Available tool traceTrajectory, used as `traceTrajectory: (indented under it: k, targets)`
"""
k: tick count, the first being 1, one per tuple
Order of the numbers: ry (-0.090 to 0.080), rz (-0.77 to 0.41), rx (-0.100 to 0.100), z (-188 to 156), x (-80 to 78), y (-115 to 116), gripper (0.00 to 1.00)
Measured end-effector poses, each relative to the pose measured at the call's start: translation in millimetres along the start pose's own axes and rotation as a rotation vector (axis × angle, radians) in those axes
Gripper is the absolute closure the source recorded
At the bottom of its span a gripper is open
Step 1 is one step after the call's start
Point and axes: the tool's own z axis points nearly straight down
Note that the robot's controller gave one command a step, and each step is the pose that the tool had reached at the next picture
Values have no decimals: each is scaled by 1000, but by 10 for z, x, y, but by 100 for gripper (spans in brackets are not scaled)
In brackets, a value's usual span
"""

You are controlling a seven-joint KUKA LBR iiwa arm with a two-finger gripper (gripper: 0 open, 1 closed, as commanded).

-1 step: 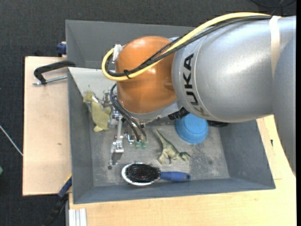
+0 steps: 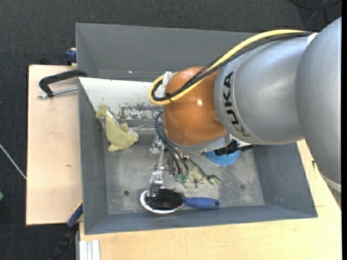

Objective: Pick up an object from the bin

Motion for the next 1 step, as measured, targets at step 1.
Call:
traceTrajectory:
  k: [1]
  targets:
    - [2, -103, -3, 601, -138, -490, 0]
